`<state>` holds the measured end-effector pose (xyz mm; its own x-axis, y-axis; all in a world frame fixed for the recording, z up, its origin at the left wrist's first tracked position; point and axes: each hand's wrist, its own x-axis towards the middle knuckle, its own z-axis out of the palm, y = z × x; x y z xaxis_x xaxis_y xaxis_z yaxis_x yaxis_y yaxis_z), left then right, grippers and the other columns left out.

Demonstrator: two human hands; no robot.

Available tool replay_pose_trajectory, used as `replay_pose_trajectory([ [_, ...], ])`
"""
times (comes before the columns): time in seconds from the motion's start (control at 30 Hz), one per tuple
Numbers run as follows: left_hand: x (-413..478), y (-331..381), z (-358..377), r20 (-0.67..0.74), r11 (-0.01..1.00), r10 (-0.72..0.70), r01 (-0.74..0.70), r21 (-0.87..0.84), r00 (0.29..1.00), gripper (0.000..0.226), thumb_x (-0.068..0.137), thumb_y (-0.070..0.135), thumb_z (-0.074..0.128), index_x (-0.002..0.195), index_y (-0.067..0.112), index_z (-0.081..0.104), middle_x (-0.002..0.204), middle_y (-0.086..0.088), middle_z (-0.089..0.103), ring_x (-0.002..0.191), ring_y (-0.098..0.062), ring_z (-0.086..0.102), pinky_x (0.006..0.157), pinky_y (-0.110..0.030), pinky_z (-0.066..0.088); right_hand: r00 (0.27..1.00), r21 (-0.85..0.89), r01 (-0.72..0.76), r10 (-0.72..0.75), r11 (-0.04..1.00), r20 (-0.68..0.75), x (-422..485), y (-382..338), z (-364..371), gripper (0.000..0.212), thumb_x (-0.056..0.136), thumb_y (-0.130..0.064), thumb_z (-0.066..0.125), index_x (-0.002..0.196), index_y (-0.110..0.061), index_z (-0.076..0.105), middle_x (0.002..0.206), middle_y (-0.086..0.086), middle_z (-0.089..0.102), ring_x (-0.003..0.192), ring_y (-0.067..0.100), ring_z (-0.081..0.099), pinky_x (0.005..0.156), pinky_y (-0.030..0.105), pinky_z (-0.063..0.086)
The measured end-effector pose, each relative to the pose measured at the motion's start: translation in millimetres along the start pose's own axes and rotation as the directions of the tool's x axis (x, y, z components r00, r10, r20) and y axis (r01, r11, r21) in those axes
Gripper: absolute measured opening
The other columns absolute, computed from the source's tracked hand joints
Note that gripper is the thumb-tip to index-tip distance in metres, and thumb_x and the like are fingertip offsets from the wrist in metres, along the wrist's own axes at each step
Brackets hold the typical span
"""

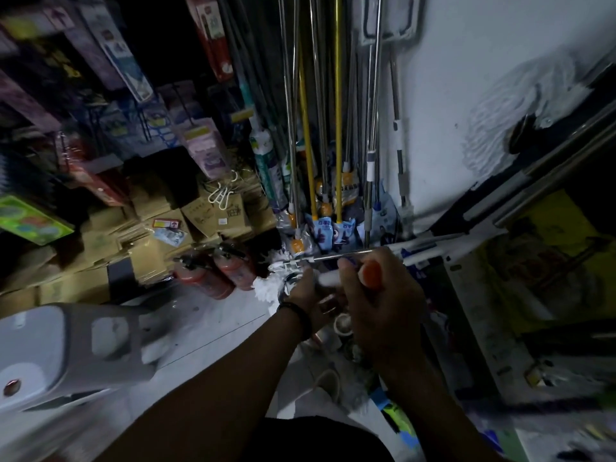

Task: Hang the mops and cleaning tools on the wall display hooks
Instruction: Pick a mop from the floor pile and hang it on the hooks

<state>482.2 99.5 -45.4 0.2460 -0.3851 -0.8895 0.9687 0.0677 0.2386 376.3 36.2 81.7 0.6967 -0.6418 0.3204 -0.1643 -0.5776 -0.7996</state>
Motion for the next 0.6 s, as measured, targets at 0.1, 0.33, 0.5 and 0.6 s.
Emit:
replay_pose_trajectory([
  [0.1,-1,0,-6,-0.035,0.998,0.033,-0.035,-0.057,0.999,0.051,0.107,0.044,0.047,0.128,-0.001,0.062,0.107,-0.020,0.072,0.103,-0.034,0.066,0.104,-0.045,0.050,1.000,0.052,0.004,-0.003,0.999,-0.031,-7,-32,-23,0.024,0.096,-0.041,0.067,0.085,-0.020,0.062,0.079,-0.011,0.063,0.074,0.004,0.064,0.067,0.024,0.054],
  [0.33,6,4,-4,-0.080,0.970,0.040,-0.058,-0.236,0.996,0.039,0.110,0.037,0.038,0.097,0.009,0.061,0.089,-0.005,0.062,0.068,-0.015,0.063,0.073,-0.030,0.058,0.996,0.128,-0.059,0.067,0.990,-0.056,7,-43,-50,0.022,0.097,-0.044,0.068,0.102,-0.024,0.065,0.090,-0.014,0.074,0.080,0.008,0.076,0.068,0.034,0.065],
  [0.5,17,16,20,0.035,0.981,0.055,-0.047,-0.190,0.998,0.038,0.102,0.034,0.057,0.129,0.007,0.060,0.082,-0.008,0.066,0.051,-0.012,0.052,0.045,-0.020,0.046,0.992,0.190,-0.111,0.119,0.975,-0.035,47,-45,-42,0.024,0.095,-0.033,0.072,0.110,-0.014,0.068,0.097,-0.010,0.075,0.090,-0.002,0.074,0.075,0.018,0.058],
  [0.6,-7,30,52,0.130,0.988,0.046,-0.027,-0.150,0.990,0.035,0.106,0.046,0.047,0.101,0.013,0.059,0.059,0.000,0.053,0.041,-0.011,0.047,0.039,-0.018,0.040,0.977,0.059,-0.200,0.195,0.978,0.082,75,-38,-34,0.026,0.094,-0.045,0.073,0.101,-0.020,0.071,0.082,-0.007,0.074,0.077,0.002,0.072,0.067,0.035,0.060],
])
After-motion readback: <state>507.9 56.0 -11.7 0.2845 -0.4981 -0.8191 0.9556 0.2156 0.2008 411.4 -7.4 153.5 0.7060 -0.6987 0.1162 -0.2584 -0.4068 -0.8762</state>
